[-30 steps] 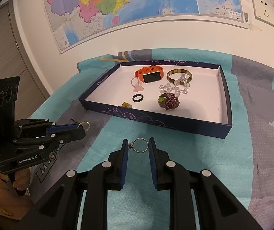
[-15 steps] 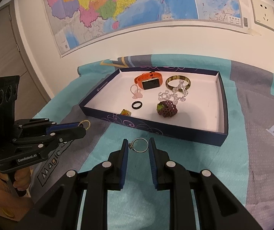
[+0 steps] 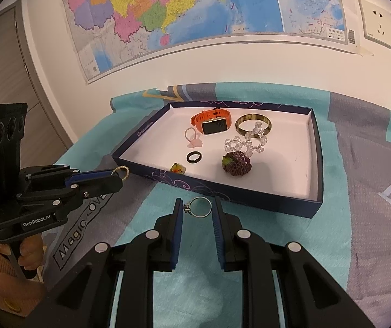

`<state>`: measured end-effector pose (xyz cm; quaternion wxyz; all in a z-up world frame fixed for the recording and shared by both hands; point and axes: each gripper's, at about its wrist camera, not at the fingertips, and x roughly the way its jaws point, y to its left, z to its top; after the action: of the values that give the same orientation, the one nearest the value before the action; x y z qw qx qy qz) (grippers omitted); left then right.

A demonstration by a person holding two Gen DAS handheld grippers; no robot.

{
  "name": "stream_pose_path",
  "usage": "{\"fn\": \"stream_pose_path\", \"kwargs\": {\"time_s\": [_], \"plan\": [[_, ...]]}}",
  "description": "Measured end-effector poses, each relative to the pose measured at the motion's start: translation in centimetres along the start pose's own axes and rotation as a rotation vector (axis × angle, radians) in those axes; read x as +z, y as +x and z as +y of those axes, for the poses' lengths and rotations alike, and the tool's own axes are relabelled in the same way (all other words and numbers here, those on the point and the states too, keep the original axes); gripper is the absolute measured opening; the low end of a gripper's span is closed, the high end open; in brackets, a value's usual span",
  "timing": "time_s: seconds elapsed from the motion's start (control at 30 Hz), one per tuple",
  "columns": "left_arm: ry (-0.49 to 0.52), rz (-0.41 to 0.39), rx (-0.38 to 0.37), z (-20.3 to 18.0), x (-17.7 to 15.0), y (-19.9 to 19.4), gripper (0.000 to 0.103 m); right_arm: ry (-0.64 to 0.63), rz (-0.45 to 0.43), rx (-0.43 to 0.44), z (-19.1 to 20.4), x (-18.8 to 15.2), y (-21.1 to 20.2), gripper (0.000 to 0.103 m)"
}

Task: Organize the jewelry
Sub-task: 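Lift the gold pendant with the left gripper while the right gripper lifts the silver ring toward the box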

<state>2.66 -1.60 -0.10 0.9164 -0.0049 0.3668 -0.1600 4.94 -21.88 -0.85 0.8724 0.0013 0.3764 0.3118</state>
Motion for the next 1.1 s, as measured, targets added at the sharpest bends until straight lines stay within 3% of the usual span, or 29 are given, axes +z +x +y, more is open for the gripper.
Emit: {"fn": "stream_pose_path", "kwargs": {"time_s": [1.1], "plan": [[0.013,-0.032,-0.004,-0.3,1.7,0.2,0.013,-0.029,-0.023,-0.01,0.1,1.3,0.3,0.02]]}}
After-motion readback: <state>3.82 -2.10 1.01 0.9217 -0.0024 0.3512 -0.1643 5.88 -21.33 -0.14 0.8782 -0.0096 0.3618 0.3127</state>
